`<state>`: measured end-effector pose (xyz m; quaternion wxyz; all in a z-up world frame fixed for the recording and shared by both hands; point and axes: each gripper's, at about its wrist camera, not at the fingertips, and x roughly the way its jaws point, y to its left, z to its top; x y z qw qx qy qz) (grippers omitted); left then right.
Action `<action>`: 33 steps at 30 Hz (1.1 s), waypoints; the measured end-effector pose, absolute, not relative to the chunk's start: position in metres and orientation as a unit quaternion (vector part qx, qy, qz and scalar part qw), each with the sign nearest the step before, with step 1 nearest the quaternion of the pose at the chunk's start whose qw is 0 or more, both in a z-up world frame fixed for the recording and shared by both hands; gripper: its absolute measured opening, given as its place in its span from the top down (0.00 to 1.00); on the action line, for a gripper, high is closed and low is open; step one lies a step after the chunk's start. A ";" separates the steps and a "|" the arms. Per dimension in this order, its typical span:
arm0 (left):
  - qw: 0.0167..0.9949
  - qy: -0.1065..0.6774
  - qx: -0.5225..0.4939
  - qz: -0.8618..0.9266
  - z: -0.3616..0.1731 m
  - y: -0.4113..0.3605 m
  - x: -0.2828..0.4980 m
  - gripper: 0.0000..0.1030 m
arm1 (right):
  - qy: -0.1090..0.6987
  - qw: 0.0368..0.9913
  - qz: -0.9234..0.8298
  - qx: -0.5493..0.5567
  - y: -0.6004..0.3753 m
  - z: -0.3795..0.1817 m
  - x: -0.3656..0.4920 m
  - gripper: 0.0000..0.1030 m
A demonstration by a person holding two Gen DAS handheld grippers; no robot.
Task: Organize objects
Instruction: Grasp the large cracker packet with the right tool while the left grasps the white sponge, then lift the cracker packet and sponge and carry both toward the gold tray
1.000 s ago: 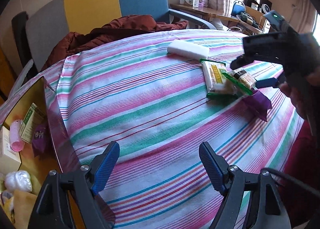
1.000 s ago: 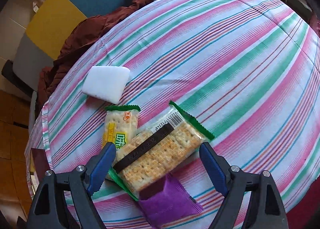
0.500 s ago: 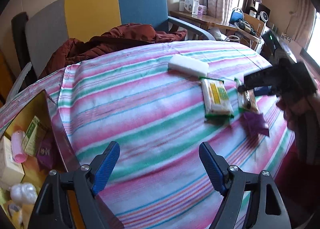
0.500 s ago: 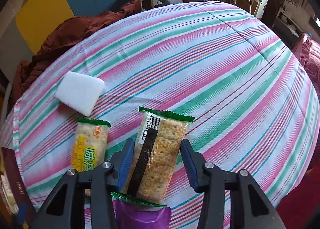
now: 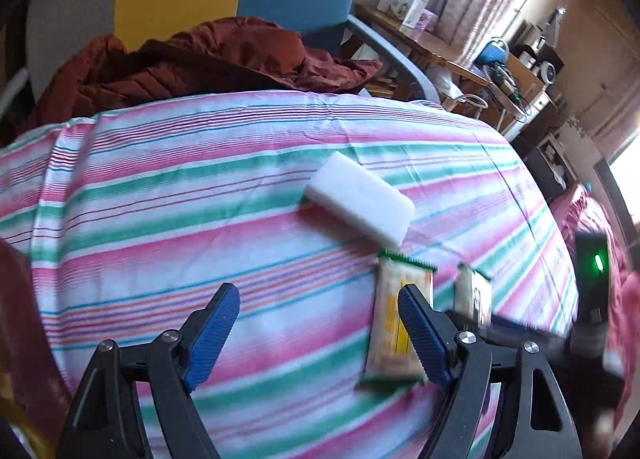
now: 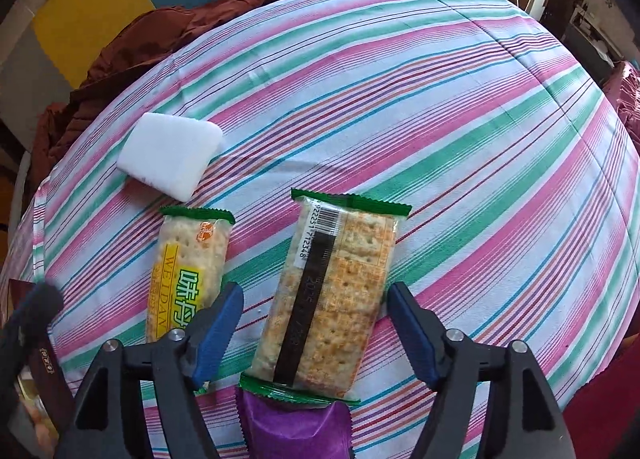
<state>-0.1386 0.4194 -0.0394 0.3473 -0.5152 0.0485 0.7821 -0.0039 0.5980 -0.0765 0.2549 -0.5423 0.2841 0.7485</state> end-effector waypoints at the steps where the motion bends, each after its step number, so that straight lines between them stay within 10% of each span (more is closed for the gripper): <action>1: 0.344 0.045 -0.523 0.779 -0.043 0.431 -0.146 0.21 | 0.286 0.254 0.748 -0.542 0.598 -0.076 -0.003 0.25; 18: 0.251 0.056 -0.567 0.783 -0.084 0.542 -0.200 0.09 | 0.302 0.240 0.749 -0.538 0.604 -0.074 0.007 0.18; 25: 0.296 0.135 -0.508 0.798 -0.084 0.521 -0.182 0.35 | 0.303 0.238 0.751 -0.536 0.607 -0.072 0.011 0.19; 33: 0.351 0.200 -0.467 0.786 -0.087 0.459 -0.150 0.36 | 0.289 0.242 0.752 -0.541 0.609 -0.069 0.012 0.21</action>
